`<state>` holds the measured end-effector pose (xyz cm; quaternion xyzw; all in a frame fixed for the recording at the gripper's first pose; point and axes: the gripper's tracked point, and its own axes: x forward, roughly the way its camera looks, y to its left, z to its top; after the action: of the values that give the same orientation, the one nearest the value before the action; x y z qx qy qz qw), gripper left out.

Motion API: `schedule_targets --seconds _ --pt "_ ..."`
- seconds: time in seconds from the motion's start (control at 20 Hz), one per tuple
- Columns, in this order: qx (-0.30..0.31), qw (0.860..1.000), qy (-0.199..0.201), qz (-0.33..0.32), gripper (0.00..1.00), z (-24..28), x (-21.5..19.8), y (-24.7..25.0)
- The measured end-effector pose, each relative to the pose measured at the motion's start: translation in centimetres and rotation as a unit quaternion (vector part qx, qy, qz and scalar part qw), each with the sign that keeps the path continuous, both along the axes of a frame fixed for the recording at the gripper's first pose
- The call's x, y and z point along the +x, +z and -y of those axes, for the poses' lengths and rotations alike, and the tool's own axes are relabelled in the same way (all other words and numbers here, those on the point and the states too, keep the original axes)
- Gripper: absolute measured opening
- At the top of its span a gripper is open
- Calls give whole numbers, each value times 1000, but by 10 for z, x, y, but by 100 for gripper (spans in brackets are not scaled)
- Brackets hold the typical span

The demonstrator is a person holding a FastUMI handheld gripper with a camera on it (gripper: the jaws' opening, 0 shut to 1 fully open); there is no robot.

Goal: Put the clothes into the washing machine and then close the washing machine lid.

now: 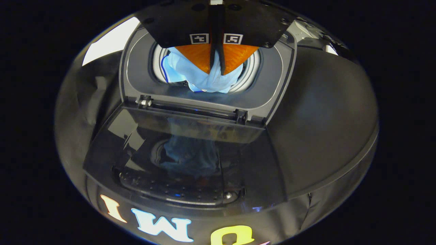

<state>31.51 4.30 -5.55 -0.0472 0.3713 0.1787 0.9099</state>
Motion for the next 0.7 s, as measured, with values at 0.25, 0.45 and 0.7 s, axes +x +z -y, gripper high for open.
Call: schedule_targets --seconds 0.25,0.45,0.7 --pt "1 1000 -7 -14 2 0 1 -12" --pt "14 998 -9 -58 65 1 -1 -31" --pt "19 998 -23 -51 97 12 0 -25"
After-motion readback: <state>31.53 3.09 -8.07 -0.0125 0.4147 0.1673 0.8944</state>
